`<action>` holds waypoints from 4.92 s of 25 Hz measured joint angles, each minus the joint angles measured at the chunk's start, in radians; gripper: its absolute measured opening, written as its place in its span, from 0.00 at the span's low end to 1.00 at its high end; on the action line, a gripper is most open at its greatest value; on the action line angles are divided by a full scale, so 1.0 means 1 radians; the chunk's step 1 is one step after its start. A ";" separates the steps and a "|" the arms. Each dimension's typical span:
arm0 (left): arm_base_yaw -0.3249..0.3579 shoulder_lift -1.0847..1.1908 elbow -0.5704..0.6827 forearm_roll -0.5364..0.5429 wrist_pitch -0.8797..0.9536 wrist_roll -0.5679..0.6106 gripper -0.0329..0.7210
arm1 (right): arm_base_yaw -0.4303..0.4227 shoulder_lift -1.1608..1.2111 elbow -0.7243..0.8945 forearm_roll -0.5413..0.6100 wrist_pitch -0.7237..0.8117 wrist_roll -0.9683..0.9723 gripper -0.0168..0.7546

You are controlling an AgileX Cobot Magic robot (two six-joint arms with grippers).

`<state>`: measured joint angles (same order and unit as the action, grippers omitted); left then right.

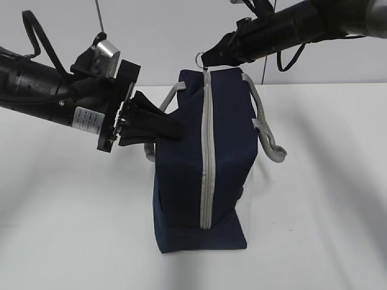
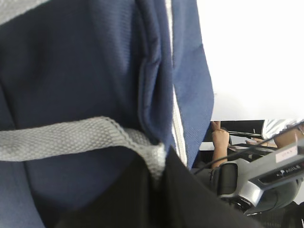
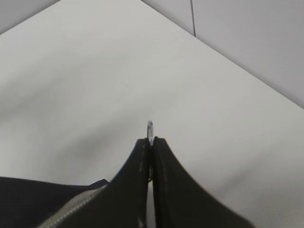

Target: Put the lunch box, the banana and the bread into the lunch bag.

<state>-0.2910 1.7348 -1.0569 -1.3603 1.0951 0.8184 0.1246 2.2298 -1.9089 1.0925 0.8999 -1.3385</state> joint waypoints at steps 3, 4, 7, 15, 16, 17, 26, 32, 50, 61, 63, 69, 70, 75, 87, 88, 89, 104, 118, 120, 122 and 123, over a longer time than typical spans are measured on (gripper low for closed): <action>0.000 0.003 0.000 0.006 0.010 0.004 0.06 | -0.004 0.025 -0.027 -0.009 0.026 0.011 0.00; 0.000 0.004 0.000 0.006 0.013 0.004 0.06 | -0.004 0.026 -0.033 -0.010 0.033 0.011 0.00; 0.000 0.007 0.000 0.007 0.023 0.006 0.06 | -0.004 0.026 -0.047 -0.013 0.061 0.014 0.00; 0.057 0.006 0.000 0.006 0.073 -0.001 0.73 | -0.006 0.026 -0.065 -0.015 0.123 0.015 0.00; 0.073 0.006 0.000 0.006 0.073 -0.013 0.77 | -0.006 0.026 -0.071 -0.015 0.128 0.015 0.00; 0.087 0.005 0.000 0.006 0.074 -0.033 0.78 | -0.006 0.026 -0.075 -0.020 0.135 0.015 0.00; 0.193 -0.051 -0.042 -0.014 0.055 -0.193 0.63 | -0.006 0.026 -0.101 -0.048 0.165 0.015 0.00; 0.191 -0.011 -0.257 0.205 -0.049 -0.403 0.59 | -0.006 0.026 -0.101 -0.066 0.169 0.015 0.00; 0.050 0.372 -0.650 0.331 -0.125 -0.602 0.57 | -0.006 0.026 -0.101 -0.072 0.181 0.017 0.00; 0.007 0.378 -0.657 0.315 -0.149 -0.510 0.06 | -0.006 0.030 -0.101 -0.073 0.185 0.017 0.00; 0.007 0.378 -0.657 0.302 -0.137 -0.499 0.06 | -0.006 0.038 -0.101 -0.074 0.180 0.017 0.00; 0.007 0.373 -0.657 0.252 -0.089 -0.453 0.05 | -0.006 0.074 -0.101 -0.088 0.112 0.062 0.00; 0.007 0.365 -0.657 0.252 -0.087 -0.451 0.05 | -0.006 0.074 -0.101 -0.090 0.104 0.070 0.00; 0.007 0.319 -0.657 0.265 -0.080 -0.442 0.05 | -0.006 0.076 -0.101 -0.105 0.097 0.106 0.00; 0.004 0.295 -0.657 0.280 -0.075 -0.418 0.05 | -0.004 0.076 -0.108 -0.224 0.099 0.257 0.00; 0.004 0.293 -0.657 0.280 -0.071 -0.410 0.05 | -0.004 0.076 -0.112 -0.208 0.099 0.257 0.01; 0.004 0.290 -0.657 0.284 -0.069 -0.401 0.05 | -0.004 0.076 -0.117 -0.188 0.099 0.257 0.03; 0.071 0.261 -0.657 0.545 -0.091 -0.429 0.78 | -0.010 0.003 -0.153 -0.255 0.270 0.494 0.72; 0.093 0.191 -0.654 0.884 0.039 -0.629 0.63 | -0.011 -0.114 -0.155 -0.569 0.326 1.044 0.72; 0.093 0.155 -0.654 0.915 0.051 -0.652 0.63 | -0.011 -0.156 -0.155 -0.606 0.326 1.076 0.72; 0.092 0.115 -0.654 0.958 0.078 -0.680 0.63 | -0.011 -0.201 -0.148 -0.640 0.330 1.108 0.72; 0.087 0.097 -0.654 0.980 0.098 -0.693 0.63 | -0.011 -0.228 -0.138 -0.656 0.330 1.123 0.72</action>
<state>-0.2038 1.8319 -1.7113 -0.3807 1.1927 0.1255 0.1135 2.0016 -2.0464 0.4361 1.2301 -0.2158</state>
